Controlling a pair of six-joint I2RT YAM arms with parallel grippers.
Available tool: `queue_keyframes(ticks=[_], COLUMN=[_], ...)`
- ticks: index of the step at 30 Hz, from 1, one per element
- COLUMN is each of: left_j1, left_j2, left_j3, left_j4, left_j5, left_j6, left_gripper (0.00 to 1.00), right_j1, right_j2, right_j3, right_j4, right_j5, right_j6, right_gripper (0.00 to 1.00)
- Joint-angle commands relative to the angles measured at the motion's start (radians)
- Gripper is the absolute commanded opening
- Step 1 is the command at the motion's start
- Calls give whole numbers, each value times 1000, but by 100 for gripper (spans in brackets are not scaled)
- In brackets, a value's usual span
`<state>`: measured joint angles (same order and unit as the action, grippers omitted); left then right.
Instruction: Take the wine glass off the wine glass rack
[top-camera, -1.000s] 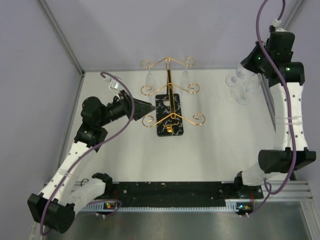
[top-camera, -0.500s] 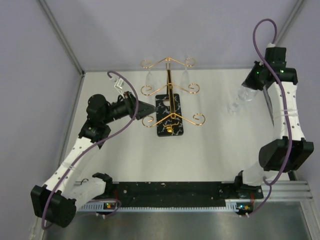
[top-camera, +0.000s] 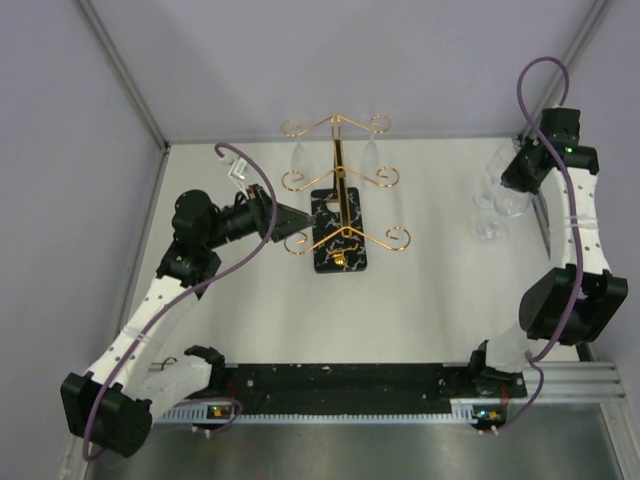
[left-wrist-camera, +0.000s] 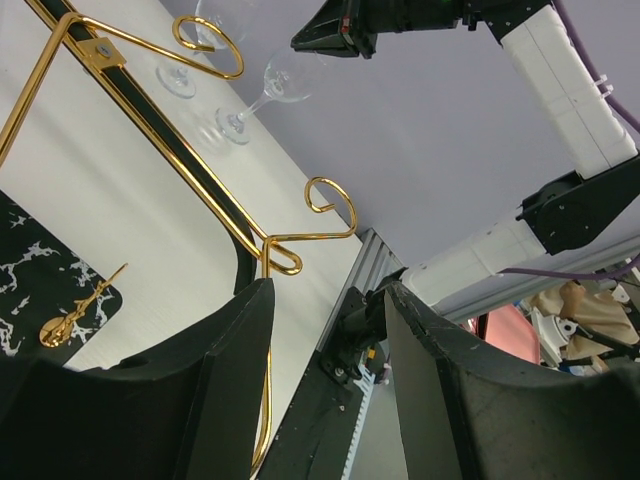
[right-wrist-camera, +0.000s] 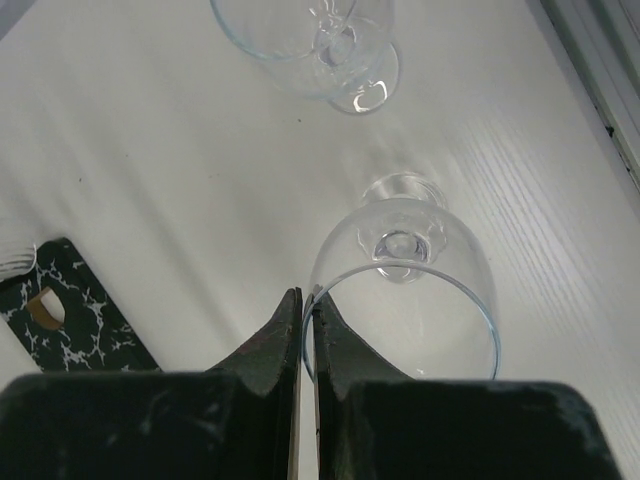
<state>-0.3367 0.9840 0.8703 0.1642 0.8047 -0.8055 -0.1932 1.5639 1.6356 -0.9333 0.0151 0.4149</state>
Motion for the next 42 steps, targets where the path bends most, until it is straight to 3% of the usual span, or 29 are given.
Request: queue_keyframes(ticks=[1,9,20,24,27,35,42], left_j1=[-1,-1,1,2,1,1,1], left_j2=[-8,-11,16,16,16,19,13], left_j3=[-8,-10,-4,-5,-5,1,2], left_j4=[37,12,3,-3,-3,-8,-15], left_j5=[16,8,2,1,1,1,-16], left_j6=[6,26,35,37,37,40,48], left_gripper=[54,54,54,54,54,54,54], right_j1=[-20,-37,-51,-51,-51,-48,24], right_j2=[18,108,151,148,142,59,-51], right_j3=[32,64,73,73,81,173,256], right_j4=[93,116,137,137,134,85,37], right_j5=[48,97,49,37,37,34,126], right_j6=[18,36,39,36,30,25,-31], right_gripper=[0,0,0,32,45,55,59])
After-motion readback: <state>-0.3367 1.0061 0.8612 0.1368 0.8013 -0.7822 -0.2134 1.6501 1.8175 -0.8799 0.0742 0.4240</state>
